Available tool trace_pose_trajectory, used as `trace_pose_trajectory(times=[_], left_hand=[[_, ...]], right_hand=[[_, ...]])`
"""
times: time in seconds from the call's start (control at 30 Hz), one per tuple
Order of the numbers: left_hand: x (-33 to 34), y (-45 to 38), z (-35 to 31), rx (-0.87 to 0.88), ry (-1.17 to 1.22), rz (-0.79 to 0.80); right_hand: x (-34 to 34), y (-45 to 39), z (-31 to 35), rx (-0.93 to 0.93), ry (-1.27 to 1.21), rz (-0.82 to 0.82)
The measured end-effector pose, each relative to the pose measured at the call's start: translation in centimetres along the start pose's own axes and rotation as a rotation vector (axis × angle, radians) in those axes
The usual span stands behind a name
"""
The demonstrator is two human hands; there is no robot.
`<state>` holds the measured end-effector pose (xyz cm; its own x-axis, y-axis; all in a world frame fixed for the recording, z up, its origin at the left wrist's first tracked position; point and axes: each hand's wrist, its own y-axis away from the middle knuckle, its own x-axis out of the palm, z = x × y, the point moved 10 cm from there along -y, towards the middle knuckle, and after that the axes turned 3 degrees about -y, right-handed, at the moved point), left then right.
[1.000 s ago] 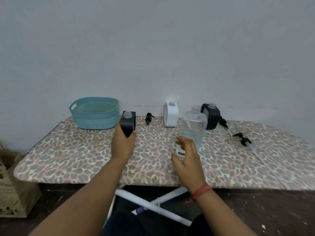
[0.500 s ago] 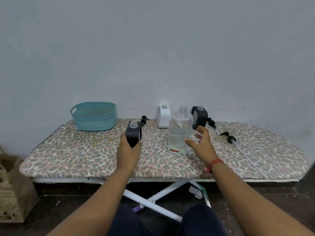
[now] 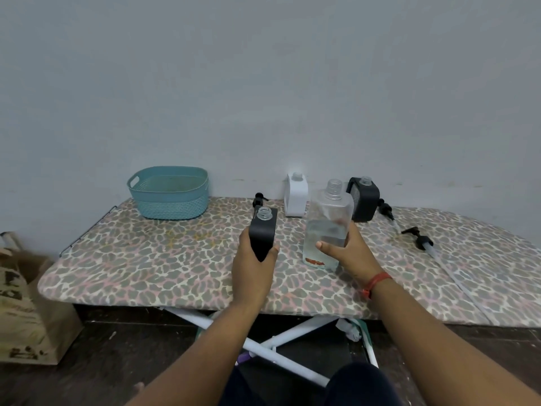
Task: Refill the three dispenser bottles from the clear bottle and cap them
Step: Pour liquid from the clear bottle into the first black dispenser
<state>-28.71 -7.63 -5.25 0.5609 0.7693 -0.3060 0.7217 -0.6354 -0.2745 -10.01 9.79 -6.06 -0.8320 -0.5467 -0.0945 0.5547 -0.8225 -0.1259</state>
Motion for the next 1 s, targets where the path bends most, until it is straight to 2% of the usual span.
trace_pose_trajectory(times=[0.2,0.57,0.87,1.0], left_hand=[[0.2,0.2,-0.1,0.012,-0.015,0.008],[0.3,0.3,0.1,-0.028,-0.074,-0.01],[0.5,0.7,-0.6,-0.01,-0.055,-0.007],[-0.7,-0.1,-1.2,0.073,-0.17,-0.004]], right_hand=[[0.0,-0.2,0.6,-0.016,0.01,-0.01],[0.1,0.0,3.7,-0.124,0.226,-0.064],[0.6,-0.1,5.9,-0.22,0.658,-0.075],[0.8,-0.5,6.1,-0.236,0.786,-0.071]])
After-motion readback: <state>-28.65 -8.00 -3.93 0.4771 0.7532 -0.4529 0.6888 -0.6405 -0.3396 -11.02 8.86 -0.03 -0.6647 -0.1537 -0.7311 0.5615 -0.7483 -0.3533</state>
